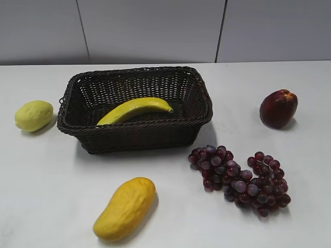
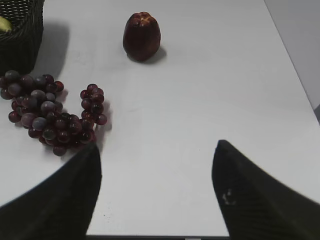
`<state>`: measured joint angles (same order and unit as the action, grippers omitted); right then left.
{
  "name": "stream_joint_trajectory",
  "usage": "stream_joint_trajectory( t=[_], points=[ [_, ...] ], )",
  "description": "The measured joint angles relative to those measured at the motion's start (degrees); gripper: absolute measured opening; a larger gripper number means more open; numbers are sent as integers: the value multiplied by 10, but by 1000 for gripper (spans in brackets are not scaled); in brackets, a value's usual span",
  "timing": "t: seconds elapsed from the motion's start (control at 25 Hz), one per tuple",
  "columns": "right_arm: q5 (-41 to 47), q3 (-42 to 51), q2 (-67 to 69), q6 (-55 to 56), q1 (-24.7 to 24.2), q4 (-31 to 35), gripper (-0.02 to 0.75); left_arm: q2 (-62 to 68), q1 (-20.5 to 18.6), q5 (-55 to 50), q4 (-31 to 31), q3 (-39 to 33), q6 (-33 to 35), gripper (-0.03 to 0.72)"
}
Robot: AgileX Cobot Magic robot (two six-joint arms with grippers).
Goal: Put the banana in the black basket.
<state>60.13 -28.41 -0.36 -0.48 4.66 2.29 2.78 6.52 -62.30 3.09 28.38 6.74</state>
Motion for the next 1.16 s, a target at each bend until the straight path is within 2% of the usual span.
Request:
stream_joint_trajectory(
  t=[0.12,0.48,1.16],
  points=[
    [0,0,0,0,0,0,555,-22,-3,-1,0,0,0,502],
    [0,0,0,0,0,0,555,-31,-45,0,1,0,0,485],
    [0,0,0,0,0,0,555,-31,-45,0,1,0,0,439]
  ],
)
